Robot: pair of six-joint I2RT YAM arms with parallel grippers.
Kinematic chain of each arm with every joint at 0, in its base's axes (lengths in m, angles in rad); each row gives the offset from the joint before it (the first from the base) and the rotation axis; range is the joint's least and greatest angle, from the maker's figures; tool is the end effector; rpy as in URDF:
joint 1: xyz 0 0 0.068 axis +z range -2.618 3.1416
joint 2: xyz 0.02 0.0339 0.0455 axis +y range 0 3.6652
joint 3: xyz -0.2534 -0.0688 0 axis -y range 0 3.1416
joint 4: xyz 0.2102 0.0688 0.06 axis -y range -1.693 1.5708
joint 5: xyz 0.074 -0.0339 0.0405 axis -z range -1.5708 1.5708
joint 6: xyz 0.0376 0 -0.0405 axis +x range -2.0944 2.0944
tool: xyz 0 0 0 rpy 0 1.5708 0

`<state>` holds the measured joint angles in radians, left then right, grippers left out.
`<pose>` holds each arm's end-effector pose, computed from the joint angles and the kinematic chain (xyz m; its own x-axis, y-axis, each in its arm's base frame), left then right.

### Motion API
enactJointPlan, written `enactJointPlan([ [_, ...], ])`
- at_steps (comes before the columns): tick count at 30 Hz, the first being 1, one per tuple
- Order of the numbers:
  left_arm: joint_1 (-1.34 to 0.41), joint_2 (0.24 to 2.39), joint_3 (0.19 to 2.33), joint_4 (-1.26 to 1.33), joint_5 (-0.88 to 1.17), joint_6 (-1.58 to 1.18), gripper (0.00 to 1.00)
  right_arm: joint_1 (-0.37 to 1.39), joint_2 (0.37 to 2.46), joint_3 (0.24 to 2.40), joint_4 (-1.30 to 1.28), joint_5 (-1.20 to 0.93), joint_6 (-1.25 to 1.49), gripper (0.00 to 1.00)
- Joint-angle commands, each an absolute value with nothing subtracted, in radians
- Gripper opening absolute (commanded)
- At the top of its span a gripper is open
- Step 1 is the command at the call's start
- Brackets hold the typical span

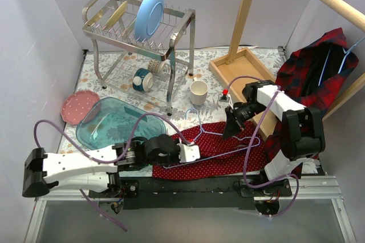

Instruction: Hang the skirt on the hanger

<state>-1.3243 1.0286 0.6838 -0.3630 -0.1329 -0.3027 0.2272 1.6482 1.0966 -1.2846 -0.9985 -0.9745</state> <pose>0.0517 -0.1849 0.2436 -0.4306 0.5006 -0.7509 0.8468 0.5120 -0.1443 0.2124 0.0815 0.2160 -0.6048 -0.5998 -0.5239 -0.7258 0.1444 0.6726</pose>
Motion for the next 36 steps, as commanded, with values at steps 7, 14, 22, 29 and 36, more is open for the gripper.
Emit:
enactJointPlan([
  [7, -1.325, 0.790, 0.758, -0.548, -0.185, -0.417, 0.00, 0.082, 1.591, 1.123, -1.312, -1.022, -1.037, 0.01],
  [14, -1.325, 0.675, 0.824, -0.641, -0.291, -0.428, 0.00, 0.051, 1.591, 1.103, -1.309, -1.023, -1.086, 0.01],
  [22, -1.325, 0.699, 0.795, -0.880, -0.228, -0.417, 0.17, 0.017, 1.598, 1.111, -1.312, -1.019, -1.100, 0.01],
  [29, -1.325, 0.749, 0.899, -0.833, -0.273, -0.371, 0.69, 0.017, 1.598, 1.106, -1.312, -1.014, -1.097, 0.01],
  [36, -1.325, 0.993, 1.058, -0.600, -0.118, -0.350, 0.69, 0.018, 1.612, 1.075, -1.312, -1.008, -1.112, 0.01],
])
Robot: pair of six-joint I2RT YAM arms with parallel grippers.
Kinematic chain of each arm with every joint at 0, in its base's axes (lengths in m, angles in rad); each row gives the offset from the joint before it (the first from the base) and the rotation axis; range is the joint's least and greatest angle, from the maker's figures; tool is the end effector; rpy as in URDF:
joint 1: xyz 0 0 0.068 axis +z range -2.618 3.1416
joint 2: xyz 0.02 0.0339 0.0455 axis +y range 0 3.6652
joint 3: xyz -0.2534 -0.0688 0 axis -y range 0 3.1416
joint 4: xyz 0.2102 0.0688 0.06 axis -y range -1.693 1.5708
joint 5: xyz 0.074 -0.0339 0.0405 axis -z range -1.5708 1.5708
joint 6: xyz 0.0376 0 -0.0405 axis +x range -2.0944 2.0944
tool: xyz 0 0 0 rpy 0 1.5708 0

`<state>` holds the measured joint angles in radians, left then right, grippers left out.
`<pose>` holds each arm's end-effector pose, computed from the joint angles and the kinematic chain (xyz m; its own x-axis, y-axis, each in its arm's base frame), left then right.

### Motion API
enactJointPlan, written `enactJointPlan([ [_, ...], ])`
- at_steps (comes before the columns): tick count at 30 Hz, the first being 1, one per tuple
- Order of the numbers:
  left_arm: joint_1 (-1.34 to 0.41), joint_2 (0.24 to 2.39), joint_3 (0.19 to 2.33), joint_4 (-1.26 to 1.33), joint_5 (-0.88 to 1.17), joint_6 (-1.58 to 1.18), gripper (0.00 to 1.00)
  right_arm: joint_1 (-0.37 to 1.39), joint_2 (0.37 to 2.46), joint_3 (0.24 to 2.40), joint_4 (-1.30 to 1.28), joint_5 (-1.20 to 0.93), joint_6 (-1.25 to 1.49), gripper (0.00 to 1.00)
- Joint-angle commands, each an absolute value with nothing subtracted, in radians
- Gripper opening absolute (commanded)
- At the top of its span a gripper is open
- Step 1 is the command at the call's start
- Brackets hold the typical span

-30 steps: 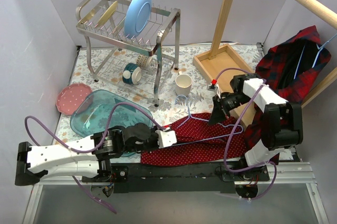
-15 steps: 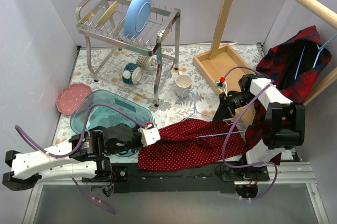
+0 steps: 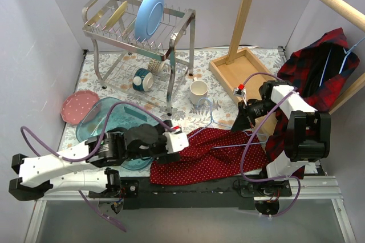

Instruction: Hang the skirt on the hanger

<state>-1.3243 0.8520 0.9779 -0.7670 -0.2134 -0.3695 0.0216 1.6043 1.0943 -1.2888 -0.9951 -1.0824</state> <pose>0.0426 -0.1366 0.3239 -0.4634 0.3953 -0.7931 0.7925 0.5853 -0.1713 0.2191 0.0363 0.2245 -0.6140 -0.4941 -0.6155 -0.7766 0.2387 0.5830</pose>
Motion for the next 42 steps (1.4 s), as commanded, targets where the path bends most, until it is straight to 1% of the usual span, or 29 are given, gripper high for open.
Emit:
enactJointPlan([
  [1, -1.325, 1.029, 1.072, -0.562, -0.092, -0.354, 0.70, 0.018, 1.614, 1.075, -1.310, -1.009, -1.114, 0.01],
  [2, -1.325, 1.067, 1.072, -0.493, -0.053, -0.356, 0.69, 0.018, 1.614, 1.074, -1.312, -1.012, -1.112, 0.01],
  [4, -1.327, 1.205, 1.075, -0.460, -0.035, -0.353, 0.70, 0.018, 1.614, 1.074, -1.312, -1.012, -1.112, 0.01],
  [6, -1.327, 1.344, 1.088, -0.430, -0.083, -0.370, 0.70, 0.018, 1.615, 1.075, -1.312, -1.009, -1.112, 0.01],
  [8, -1.327, 1.417, 1.098, -0.411, -0.119, -0.409, 0.70, 0.020, 1.617, 1.071, -1.310, -1.006, -1.115, 0.01],
  [9, -1.327, 1.480, 1.109, -0.384, -0.180, -0.429, 0.70, 0.018, 1.617, 1.068, -1.310, -1.008, -1.115, 0.01],
  [12, -1.318, 1.581, 1.167, -0.385, -0.212, -0.495, 0.70, 0.018, 1.624, 1.062, -1.310, -1.009, -1.121, 0.01],
  [15, -1.298, 1.646, 1.204, -0.391, -0.190, -0.512, 0.69, 0.018, 1.634, 1.066, -1.310, -1.014, -1.123, 0.01],
  [21, -1.275, 1.722, 1.262, -0.426, -0.120, -0.531, 0.67, 0.018, 1.631, 1.068, -1.310, -1.017, -1.118, 0.01],
  [27, -1.275, 1.750, 1.284, -0.465, -0.153, -0.529, 0.60, 0.018, 1.628, 1.071, -1.309, -1.014, -1.114, 0.01],
  [33, -1.275, 1.747, 1.281, -0.486, -0.147, -0.523, 0.57, 0.018, 1.631, 1.072, -1.309, -1.012, -1.111, 0.01],
  [42, -1.272, 1.784, 1.296, -0.515, -0.178, -0.506, 0.40, 0.018, 1.628, 1.071, -1.310, -1.011, -1.106, 0.01],
])
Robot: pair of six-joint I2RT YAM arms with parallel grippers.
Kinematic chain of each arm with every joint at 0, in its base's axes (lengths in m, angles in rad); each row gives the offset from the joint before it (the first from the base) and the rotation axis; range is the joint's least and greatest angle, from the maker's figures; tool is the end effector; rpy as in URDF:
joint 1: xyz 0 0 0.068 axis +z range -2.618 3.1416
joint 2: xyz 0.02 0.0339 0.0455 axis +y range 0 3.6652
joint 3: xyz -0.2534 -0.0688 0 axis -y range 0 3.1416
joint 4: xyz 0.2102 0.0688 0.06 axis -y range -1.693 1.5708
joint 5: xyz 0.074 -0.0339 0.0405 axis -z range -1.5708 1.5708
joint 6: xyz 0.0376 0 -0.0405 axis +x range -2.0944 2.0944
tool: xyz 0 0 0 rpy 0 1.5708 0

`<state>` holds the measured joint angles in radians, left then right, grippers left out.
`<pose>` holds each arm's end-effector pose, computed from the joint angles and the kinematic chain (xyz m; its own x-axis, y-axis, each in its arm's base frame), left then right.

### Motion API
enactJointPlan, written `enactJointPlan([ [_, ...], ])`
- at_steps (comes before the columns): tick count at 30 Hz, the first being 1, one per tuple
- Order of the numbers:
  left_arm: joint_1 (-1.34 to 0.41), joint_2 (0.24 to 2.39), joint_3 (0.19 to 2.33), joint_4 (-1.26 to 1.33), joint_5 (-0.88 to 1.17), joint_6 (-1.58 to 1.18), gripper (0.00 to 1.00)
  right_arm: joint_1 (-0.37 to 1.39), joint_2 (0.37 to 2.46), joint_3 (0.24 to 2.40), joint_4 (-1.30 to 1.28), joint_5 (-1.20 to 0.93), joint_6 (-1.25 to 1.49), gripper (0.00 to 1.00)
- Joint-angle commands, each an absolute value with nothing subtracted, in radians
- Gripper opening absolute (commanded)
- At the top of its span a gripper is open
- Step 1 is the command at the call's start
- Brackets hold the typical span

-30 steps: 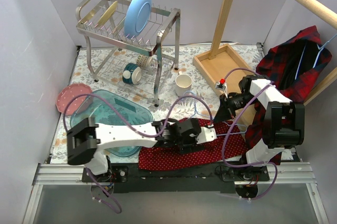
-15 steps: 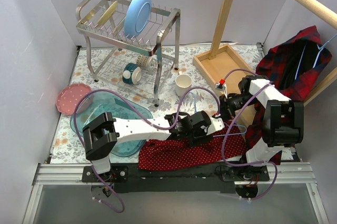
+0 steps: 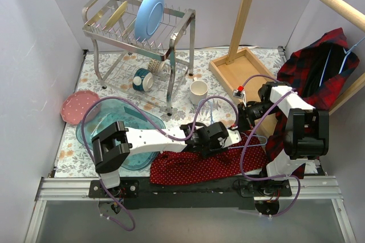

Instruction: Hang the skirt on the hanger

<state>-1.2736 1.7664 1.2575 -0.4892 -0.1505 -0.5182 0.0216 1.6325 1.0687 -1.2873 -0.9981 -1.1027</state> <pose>0.1056 -0.3256 0.2186 -0.6703 0.5162 -0.5332 0.6787 0.7170 -0.1589 0.2185 0.0363 0.2141 -0.6305 -0.4973 -0.5959 -0.7578 0.2282 0.6113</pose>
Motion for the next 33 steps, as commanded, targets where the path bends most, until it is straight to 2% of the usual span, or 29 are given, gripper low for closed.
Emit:
enactJointPlan([
  [1, -1.270, 1.787, 1.299, -0.517, -0.178, -0.503, 0.38, 0.020, 1.628, 1.072, -1.312, -1.011, -1.106, 0.01],
  [6, -1.270, 1.790, 1.319, -0.523, -0.170, -0.500, 0.12, 0.018, 1.631, 1.068, -1.312, -1.012, -1.109, 0.01],
  [7, -1.270, 1.789, 1.333, -0.526, -0.166, -0.503, 0.10, 0.018, 1.632, 1.066, -1.310, -1.012, -1.109, 0.01],
  [15, -1.270, 1.704, 1.394, -0.554, -0.094, -0.526, 0.09, 0.018, 1.638, 1.065, -1.308, -1.012, -1.112, 0.01],
  [19, -1.270, 1.675, 1.397, -0.561, -0.077, -0.534, 0.18, 0.018, 1.637, 1.062, -1.312, -1.014, -1.115, 0.01],
  [21, -1.270, 1.675, 1.387, -0.561, -0.081, -0.535, 0.19, 0.020, 1.634, 1.058, -1.310, -1.015, -1.114, 0.01],
  [24, -1.266, 1.680, 1.368, -0.551, -0.074, -0.543, 0.13, 0.018, 1.631, 1.055, -1.312, -1.014, -1.114, 0.01],
  [26, -1.262, 1.680, 1.365, -0.537, -0.068, -0.549, 0.04, 0.020, 1.631, 1.051, -1.310, -1.008, -1.115, 0.01],
  [28, -1.261, 1.672, 1.365, -0.526, -0.057, -0.554, 0.03, 0.018, 1.632, 1.046, -1.312, -1.005, -1.115, 0.01],
  [29, -1.259, 1.669, 1.367, -0.525, -0.048, -0.554, 0.08, 0.018, 1.632, 1.043, -1.310, -1.006, -1.117, 0.01],
  [32, -1.259, 1.664, 1.364, -0.528, -0.020, -0.555, 0.36, 0.018, 1.631, 1.040, -1.312, -1.006, -1.118, 0.01],
  [33, -1.259, 1.666, 1.361, -0.529, -0.017, -0.555, 0.38, 0.018, 1.632, 1.042, -1.310, -1.006, -1.117, 0.01],
])
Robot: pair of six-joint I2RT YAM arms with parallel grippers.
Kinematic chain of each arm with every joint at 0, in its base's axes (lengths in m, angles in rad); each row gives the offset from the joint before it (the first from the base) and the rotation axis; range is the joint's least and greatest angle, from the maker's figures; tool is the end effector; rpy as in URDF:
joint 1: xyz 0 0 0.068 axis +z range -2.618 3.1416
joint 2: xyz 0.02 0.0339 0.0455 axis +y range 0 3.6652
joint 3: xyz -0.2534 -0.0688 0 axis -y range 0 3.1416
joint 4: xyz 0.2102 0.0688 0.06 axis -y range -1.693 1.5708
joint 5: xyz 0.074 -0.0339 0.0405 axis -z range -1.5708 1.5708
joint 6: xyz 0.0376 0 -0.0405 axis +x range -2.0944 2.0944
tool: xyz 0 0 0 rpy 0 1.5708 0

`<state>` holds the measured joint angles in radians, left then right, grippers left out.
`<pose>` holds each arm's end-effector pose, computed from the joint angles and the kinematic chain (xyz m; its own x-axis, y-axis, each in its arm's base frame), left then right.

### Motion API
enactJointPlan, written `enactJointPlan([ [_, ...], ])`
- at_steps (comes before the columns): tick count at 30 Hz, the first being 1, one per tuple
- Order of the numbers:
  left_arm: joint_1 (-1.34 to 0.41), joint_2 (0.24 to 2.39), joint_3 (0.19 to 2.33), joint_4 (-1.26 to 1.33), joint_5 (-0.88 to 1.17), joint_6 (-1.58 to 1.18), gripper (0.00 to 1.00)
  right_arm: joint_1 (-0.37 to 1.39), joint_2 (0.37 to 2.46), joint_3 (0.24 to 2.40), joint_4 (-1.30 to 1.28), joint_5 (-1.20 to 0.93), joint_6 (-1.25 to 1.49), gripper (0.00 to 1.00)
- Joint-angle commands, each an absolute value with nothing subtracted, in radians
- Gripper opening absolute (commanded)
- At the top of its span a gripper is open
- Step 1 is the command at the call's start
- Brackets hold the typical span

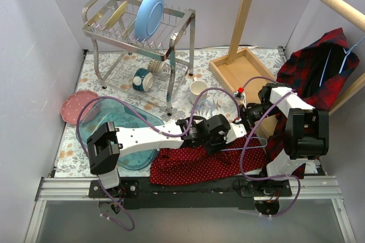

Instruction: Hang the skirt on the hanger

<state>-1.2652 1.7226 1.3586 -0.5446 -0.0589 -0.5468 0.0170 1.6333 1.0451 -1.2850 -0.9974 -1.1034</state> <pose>0.1058 -0.3280 0.2573 -0.6920 0.4683 -0.5493 0.6805 0.6771 -0.2800 0.2153 0.0353 0.2096 -0.6451 -0.4953 -0.5817 -0.7436 0.2318 0.6272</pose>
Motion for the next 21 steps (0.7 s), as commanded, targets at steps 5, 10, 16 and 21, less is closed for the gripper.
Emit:
enactJointPlan([
  [5, -1.259, 1.710, 1.350, -0.532, -0.041, -0.560, 0.41, 0.018, 1.637, 1.046, -1.312, -1.014, -1.117, 0.01],
  [10, -1.259, 1.759, 1.348, -0.538, -0.109, -0.546, 0.41, 0.018, 1.634, 1.048, -1.312, -1.011, -1.115, 0.01],
  [16, -1.259, 1.784, 1.347, -0.545, -0.100, -0.538, 0.39, 0.018, 1.635, 1.052, -1.312, -1.012, -1.111, 0.01],
  [21, -1.259, 1.801, 1.344, -0.554, -0.092, -0.532, 0.38, 0.018, 1.634, 1.051, -1.312, -1.012, -1.111, 0.01],
])
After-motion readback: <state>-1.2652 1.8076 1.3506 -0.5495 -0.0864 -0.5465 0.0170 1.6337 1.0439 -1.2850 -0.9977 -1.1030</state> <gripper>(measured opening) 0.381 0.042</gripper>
